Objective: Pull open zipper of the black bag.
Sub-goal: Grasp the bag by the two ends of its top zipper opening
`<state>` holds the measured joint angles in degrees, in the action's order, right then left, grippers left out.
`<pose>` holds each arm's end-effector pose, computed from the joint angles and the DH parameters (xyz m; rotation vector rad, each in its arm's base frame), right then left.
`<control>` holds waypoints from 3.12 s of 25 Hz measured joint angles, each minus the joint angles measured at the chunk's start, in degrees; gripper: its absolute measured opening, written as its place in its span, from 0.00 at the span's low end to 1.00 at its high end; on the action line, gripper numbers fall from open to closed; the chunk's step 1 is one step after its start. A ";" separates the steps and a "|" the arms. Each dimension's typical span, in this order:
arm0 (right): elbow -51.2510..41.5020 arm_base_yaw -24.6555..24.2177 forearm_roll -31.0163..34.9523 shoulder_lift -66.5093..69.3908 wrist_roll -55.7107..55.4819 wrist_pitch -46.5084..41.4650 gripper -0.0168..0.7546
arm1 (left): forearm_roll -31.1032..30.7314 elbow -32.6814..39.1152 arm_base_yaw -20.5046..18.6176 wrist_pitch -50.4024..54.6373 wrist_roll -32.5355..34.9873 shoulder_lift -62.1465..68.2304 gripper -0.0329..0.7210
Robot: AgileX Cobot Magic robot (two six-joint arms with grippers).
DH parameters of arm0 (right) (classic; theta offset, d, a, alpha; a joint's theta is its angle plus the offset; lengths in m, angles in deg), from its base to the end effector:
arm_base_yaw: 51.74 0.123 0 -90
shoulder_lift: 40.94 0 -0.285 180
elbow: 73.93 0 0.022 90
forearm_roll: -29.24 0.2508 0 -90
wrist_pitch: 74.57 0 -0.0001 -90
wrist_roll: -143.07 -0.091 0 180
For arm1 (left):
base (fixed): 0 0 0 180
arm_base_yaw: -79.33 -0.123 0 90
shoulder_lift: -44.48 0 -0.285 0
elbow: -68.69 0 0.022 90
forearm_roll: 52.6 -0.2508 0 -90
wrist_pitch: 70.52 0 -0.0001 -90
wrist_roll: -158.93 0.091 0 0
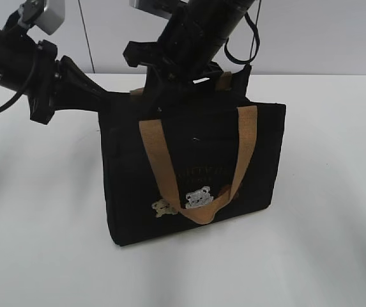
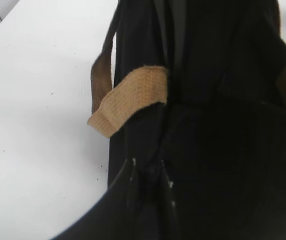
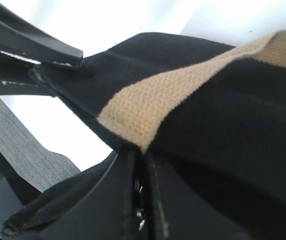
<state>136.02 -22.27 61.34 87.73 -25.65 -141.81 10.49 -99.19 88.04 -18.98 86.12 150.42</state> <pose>0.3726 0.2618 0.2536 -0.7858 2.7625 0.8445 0.3310 -0.1151 0.2434 1.4469 1.7696 -0.5795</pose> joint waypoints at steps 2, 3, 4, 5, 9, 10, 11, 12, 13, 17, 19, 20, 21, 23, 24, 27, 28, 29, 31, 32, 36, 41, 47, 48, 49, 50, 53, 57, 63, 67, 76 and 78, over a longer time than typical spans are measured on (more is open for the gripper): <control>0.00 0.00 0.00 0.00 0.10 -0.05 0.03 | -0.26 -0.18 0.05 -0.06 0.00 0.00 0.11; 0.00 0.00 0.00 0.00 0.16 -0.05 0.04 | -0.25 -0.19 0.05 -0.06 0.00 0.00 0.11; 0.00 0.00 0.06 0.00 0.22 -0.10 0.06 | -0.31 -0.19 0.05 -0.06 0.00 0.00 0.11; 0.00 0.00 0.05 0.00 0.21 -0.23 0.08 | -0.42 -0.19 0.05 -0.11 0.00 0.00 0.11; 0.00 -0.05 -0.43 0.00 0.21 -0.68 0.16 | -1.03 -0.19 0.05 -0.30 -0.05 0.00 0.11; 0.00 -0.05 -0.56 0.00 0.21 -0.76 0.17 | -1.04 -0.19 0.05 -0.30 -0.05 0.00 0.11; 0.00 -0.05 -0.82 0.00 0.21 -0.77 0.17 | -1.17 -0.19 0.05 -0.32 -0.05 0.00 0.11; 0.00 -0.05 -1.02 0.00 0.21 -0.90 0.18 | -1.29 -0.19 0.05 -0.37 -0.05 0.00 0.11; 0.00 -0.05 -1.57 -0.02 0.21 -1.05 0.18 | -1.36 -0.19 0.05 -0.44 -0.05 0.00 0.11; 0.00 -0.45 -3.00 -0.02 0.60 -1.48 0.18 | -1.48 -0.19 -0.01 -0.57 -0.05 -0.05 0.11; 0.00 -0.45 -3.15 -0.02 0.89 -1.24 0.20 | -1.52 -0.24 -0.01 -0.63 -0.05 -0.05 0.11; 0.00 -0.49 -3.19 -0.02 0.89 -1.04 0.22 | -1.52 -0.24 -0.01 -0.63 -0.05 -0.05 0.11; 0.00 -0.56 -3.19 -0.06 1.06 -0.96 0.25 | -1.52 -0.24 -0.01 -0.63 -0.05 -0.05 0.11; 0.00 -0.56 -3.19 -0.06 1.48 -0.90 0.34 | -1.52 -0.24 -0.01 -0.63 -0.05 -0.05 0.11; 0.00 -0.56 -3.12 -0.06 1.73 -0.90 0.38 | -1.52 -0.24 -0.01 -0.68 -0.05 -0.05 0.11; 0.00 -0.56 -3.01 -0.06 2.02 -0.95 0.45 | -1.52 -0.24 -0.01 -0.68 -0.05 -0.05 0.11; 0.00 -0.56 -3.01 -0.06 2.21 -0.95 0.45 | -1.52 -0.24 -0.01 -0.68 -0.05 -0.05 0.11; 0.00 -0.56 -3.01 -0.06 2.43 -0.95 0.46 | -1.52 -0.24 -0.01 -0.68 -0.05 -0.05 0.11; 0.00 -0.56 -3.01 -0.06 2.60 -0.95 0.46 | -1.54 -0.24 -0.01 -0.68 -0.05 -0.05 0.11; 0.00 -0.56 -3.01 -0.06 2.60 -0.89 0.46 | -1.54 -0.24 -0.01 -0.73 -0.05 -0.05 0.11; 0.00 -0.56 -3.01 -0.06 2.78 -0.93 0.46 | -1.59 -0.24 -0.01 -0.73 -0.05 -0.05 0.11; 0.00 -0.56 -3.01 0.74 2.83 -0.93 0.36 | -1.59 -0.24 -0.01 -0.84 -0.05 -0.05 0.11; 0.00 -0.56 -3.01 0.80 3.66 -0.70 0.26 | -1.59 -0.24 -0.01 -0.88 -0.05 -0.05 0.11; 0.00 -0.56 -3.01 0.80 4.25 -0.65 0.21 | -1.59 -0.24 -0.01 -0.88 -0.05 -0.05 0.11; 0.00 -0.56 -3.01 0.80 5.13 -0.65 0.16 | -1.53 -0.24 -0.01 -0.88 -0.05 -0.05 0.11; 0.00 -0.56 -2.94 0.80 5.88 -0.60 0.10 | -1.53 -0.24 -0.01 -0.88 -0.05 -0.05 0.11; 0.00 -0.56 -1.90 0.80 8.43 -0.43 0.01 | -1.53 -0.24 -0.01 -0.88 -0.05 -0.05 0.11; 0.00 -0.56 -2.12 -0.48 9.12 0.05 0.00 | -1.53 -0.24 -0.01 -0.88 -0.05 -0.05 0.11; -0.01 -0.56 -4.00 -6.47 9.23 0.60 0.00 | -1.48 -0.24 -0.05 -0.88 -0.05 -0.05 0.11; -0.01 -0.49 -6.96 -7.52 8.70 0.54 0.00 | -1.48 -0.24 -0.05 -0.88 -0.05 -0.05 0.11; -0.06 -0.49 -23.84 -7.66 2.68 -0.86 0.00 | -2.99 -0.24 -0.05 -0.65 -0.50 -0.05 0.11; -0.06 -0.49 -26.99 -7.72 1.89 -1.87 0.00 | -3.04 -0.24 -0.05 -0.65 -0.55 -0.05 0.11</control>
<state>135.95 -22.76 34.35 80.01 -23.76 -143.67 7.45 -99.44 87.99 -19.62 85.57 150.37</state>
